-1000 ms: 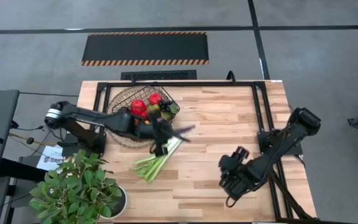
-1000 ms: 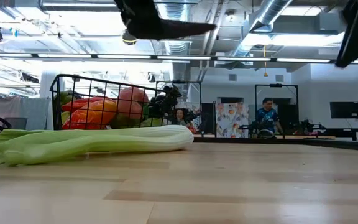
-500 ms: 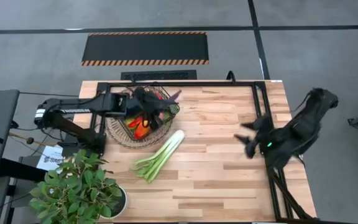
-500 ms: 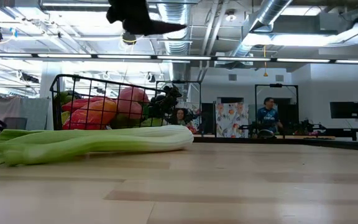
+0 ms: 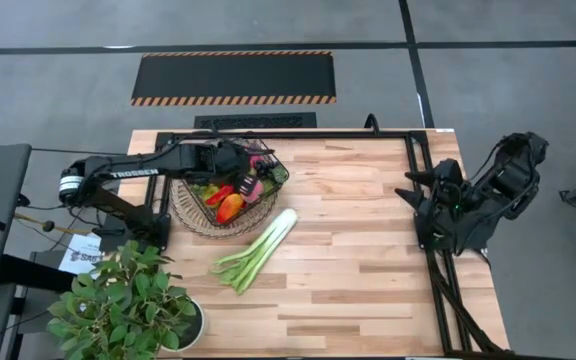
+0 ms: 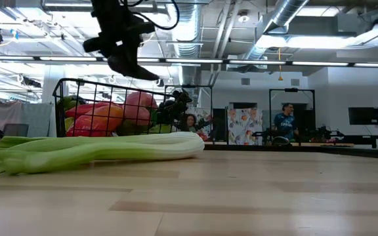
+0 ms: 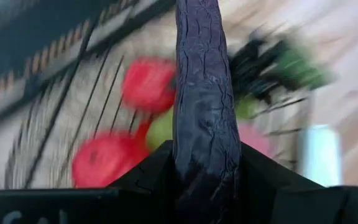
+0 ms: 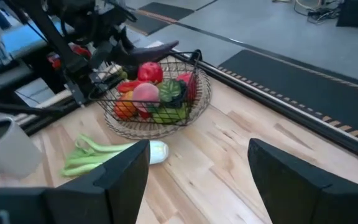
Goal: Build produce basket
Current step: Put the violet eggplant into the wire basket
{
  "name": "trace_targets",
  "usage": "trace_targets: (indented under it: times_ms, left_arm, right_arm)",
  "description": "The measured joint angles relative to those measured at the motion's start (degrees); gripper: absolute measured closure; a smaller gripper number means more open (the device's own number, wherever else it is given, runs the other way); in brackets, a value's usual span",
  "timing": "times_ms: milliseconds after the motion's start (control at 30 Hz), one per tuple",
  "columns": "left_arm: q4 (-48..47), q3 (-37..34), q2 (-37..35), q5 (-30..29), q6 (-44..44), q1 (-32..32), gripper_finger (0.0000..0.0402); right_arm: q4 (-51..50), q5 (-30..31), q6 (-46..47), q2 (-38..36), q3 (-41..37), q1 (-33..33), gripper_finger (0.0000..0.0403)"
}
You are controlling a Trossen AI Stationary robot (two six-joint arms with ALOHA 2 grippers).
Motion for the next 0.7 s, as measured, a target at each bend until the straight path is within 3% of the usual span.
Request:
trace_targets:
  times_ms: [133, 533, 700]
  left_arm:
    - [-1.98, -2.23, 0.06, 0.24, -10.21, 0.01, 0.0280]
    - [0.49, -8.34, 0.03, -1.19, -16.43, 1.89, 0.0280]
    - [3.02, -10.30, 0.03, -0.57, -14.99, 2.27, 0.0275]
  right_arm:
    - [-2.22, -0.02, 0.00, 0.45, -0.02, 0.00, 0.0112]
    - [-5.39, -0.48, 0.44, 1.14, -0.02, -0.04, 0.0112]
    - [-5.81, -0.87, 0.54, 1.14, -0.02, -0.04, 0.0112]
